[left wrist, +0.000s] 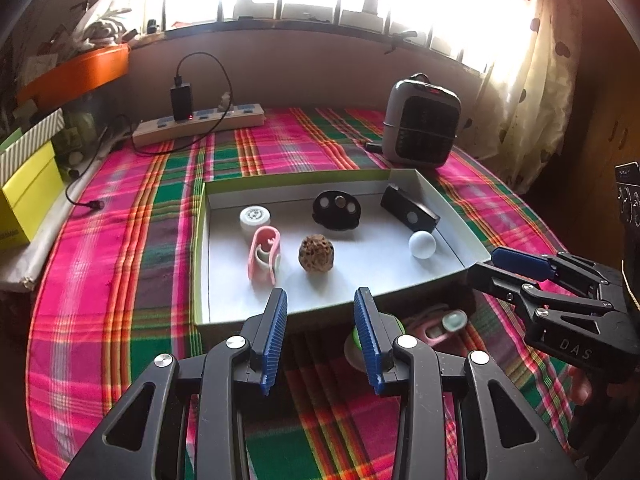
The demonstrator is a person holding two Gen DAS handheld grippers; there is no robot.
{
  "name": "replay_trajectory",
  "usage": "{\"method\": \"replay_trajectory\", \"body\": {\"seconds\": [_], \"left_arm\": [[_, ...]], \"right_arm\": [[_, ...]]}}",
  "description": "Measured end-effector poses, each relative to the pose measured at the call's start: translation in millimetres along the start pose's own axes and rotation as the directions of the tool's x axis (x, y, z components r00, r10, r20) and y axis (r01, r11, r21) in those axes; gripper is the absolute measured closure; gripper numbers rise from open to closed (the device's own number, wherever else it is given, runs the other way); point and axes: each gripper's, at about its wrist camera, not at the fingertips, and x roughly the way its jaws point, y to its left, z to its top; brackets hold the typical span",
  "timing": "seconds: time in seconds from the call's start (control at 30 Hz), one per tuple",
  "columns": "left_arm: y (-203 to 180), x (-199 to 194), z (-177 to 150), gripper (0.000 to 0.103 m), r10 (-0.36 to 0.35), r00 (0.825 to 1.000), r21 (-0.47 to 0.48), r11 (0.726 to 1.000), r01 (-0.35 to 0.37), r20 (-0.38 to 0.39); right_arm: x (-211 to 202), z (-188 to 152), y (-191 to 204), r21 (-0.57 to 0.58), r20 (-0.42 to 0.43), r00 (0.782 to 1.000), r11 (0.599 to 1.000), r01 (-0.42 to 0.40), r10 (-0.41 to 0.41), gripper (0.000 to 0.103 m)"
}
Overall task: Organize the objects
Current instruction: 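Withdraw both open grippers from the box, then move left gripper to the green-lidded jar and close on it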
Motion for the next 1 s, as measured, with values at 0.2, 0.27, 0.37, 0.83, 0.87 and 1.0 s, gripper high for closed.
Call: {"method": "replay_trajectory", "body": {"seconds": [0.2,0.27,0.37,0.83,0.87,1.0], "left_arm": [[-4,0,-12,0.07,-0.036,0.999,0.004,0.999,0.036,-0.019],[-6,-1,-16,0.07,-0.05,0.998,0.006,0.999,0.05,-0.024],[-11,0,-19,0.069,-0.063,0.998,0.017,0.998,0.063,-0.033],[-28,16,-21,0.063,-0.076,0.994,0.042,0.996,0.079,-0.075],[-29,18,-21,0.063,-0.072,0.994,0.042,0.996,0.076,-0.08],[-33,24,-19,0.063,-0.063,0.994,0.047,0.997,0.067,-0.086]], "right_arm": [[-8,-12,-1,0.011,0.004,1.0,1.0,0.001,-0.001,0.059],[-10,-16,-1,0.011,0.004,1.0,1.0,0.003,-0.003,0.059],[-14,-23,1,-0.001,0.007,1.0,1.0,0.01,-0.01,0.058],[-20,-40,-8,0.039,-0.004,1.0,0.999,0.002,-0.002,0.049],[-20,-41,-9,0.041,-0.005,1.0,0.999,0.002,-0.002,0.049],[-20,-43,-11,0.045,-0.006,1.0,0.999,-0.004,0.004,0.049]]}}
